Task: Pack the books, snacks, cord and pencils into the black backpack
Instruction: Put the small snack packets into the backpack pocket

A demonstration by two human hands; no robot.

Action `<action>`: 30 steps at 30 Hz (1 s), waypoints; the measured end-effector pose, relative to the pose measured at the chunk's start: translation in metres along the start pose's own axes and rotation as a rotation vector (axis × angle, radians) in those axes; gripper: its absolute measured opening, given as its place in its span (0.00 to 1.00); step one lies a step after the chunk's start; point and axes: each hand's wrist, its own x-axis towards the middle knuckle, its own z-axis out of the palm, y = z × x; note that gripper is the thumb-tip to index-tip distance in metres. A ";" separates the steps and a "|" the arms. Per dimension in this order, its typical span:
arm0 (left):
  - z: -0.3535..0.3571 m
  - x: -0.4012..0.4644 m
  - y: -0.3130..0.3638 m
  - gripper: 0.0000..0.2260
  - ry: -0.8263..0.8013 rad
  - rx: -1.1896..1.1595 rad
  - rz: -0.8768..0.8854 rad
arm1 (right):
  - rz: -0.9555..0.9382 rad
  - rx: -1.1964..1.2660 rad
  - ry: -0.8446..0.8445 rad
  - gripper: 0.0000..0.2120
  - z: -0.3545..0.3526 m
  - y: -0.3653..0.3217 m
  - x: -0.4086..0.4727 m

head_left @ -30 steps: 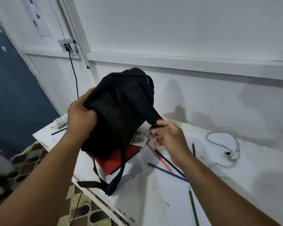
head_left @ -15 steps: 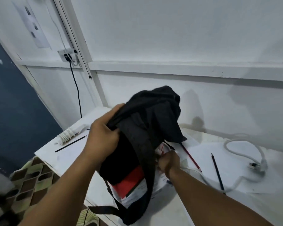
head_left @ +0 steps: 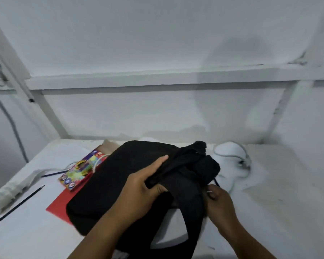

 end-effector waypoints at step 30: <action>0.060 0.015 -0.014 0.12 0.152 0.422 -0.027 | -0.196 0.205 0.201 0.03 -0.058 -0.017 -0.017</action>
